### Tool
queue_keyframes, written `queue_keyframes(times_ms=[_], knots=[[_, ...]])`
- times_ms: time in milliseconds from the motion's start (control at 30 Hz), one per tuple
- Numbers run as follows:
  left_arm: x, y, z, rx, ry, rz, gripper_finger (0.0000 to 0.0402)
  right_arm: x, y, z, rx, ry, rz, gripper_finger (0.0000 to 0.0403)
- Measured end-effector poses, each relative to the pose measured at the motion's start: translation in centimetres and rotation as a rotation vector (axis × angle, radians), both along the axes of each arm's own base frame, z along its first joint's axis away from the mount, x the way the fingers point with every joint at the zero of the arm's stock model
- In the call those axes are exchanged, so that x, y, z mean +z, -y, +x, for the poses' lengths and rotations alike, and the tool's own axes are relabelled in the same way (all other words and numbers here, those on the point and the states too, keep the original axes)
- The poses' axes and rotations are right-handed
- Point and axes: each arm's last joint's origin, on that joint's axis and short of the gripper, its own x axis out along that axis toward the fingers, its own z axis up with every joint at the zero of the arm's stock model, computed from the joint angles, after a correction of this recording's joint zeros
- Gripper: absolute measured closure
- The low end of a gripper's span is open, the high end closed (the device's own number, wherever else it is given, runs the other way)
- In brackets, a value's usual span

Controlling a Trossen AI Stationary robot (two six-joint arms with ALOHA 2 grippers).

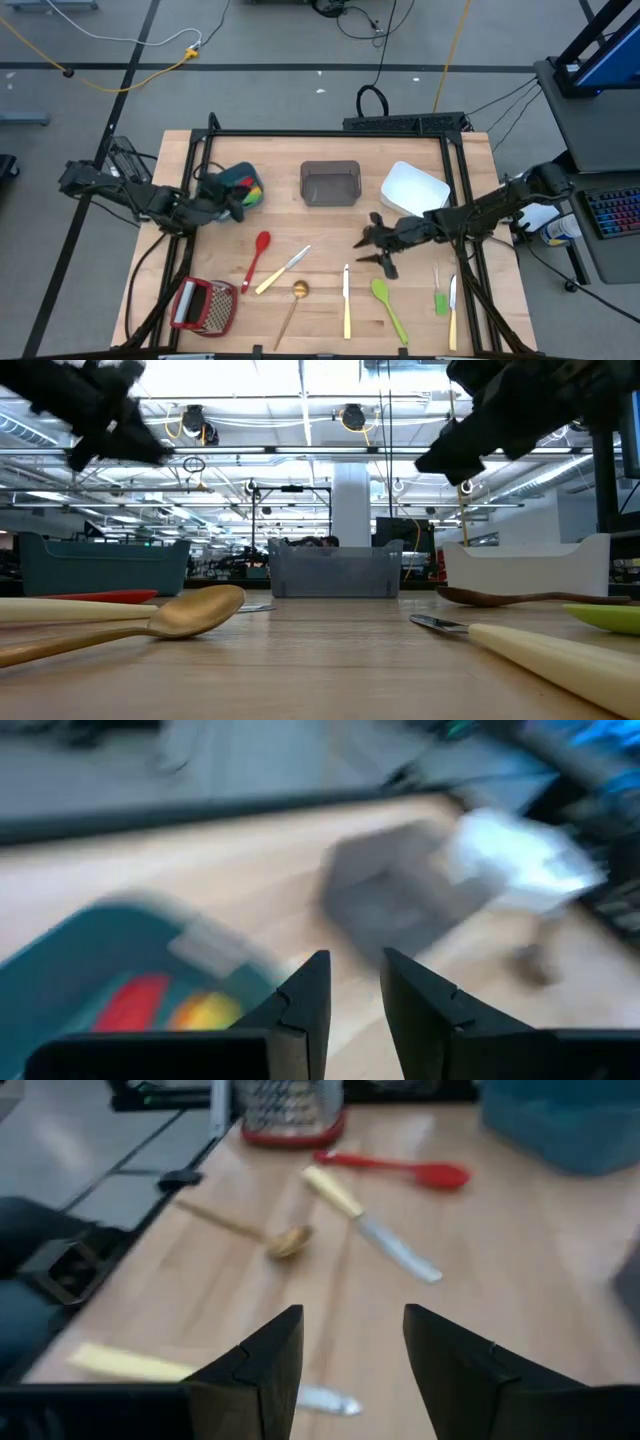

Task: Pick & Place Kitchen Items
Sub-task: Put the green spatula into the blue bin

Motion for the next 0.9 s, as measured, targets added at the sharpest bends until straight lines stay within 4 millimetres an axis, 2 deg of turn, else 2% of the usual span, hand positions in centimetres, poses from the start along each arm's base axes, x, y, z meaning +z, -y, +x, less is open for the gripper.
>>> queue_keyframes(times_ms=[133, 267, 467, 667, 900], knots=[[1.9, 0.5, 1.5, -0.095, 0.117, 0.115, 0.0309, 0.7, -1.8, -0.2, -0.031, -0.170, -0.008, 0.0236], [2.7, 0.8, 2.3, -0.156, 0.148, 0.193, 0.0309, 0.1, -3.1, -1.9, -0.087, -0.428, 0.005, 0.0236], [2.0, 1.0, 3.1, -0.171, 0.089, 0.221, 0.0309, -1.1, -5.0, -4.9, -0.212, -0.814, 0.288, 0.0236], [1.2, 1.2, 3.8, -0.177, 0.037, 0.230, 0.0309, -1.6, -6.6, -7.6, -0.421, -1.130, 0.486, 0.0236], [0.4, 1.5, 4.7, -0.180, -0.005, 0.235, 0.0309, -1.8, -7.9, -9.8, -0.654, -1.293, 0.589, 0.0236]])
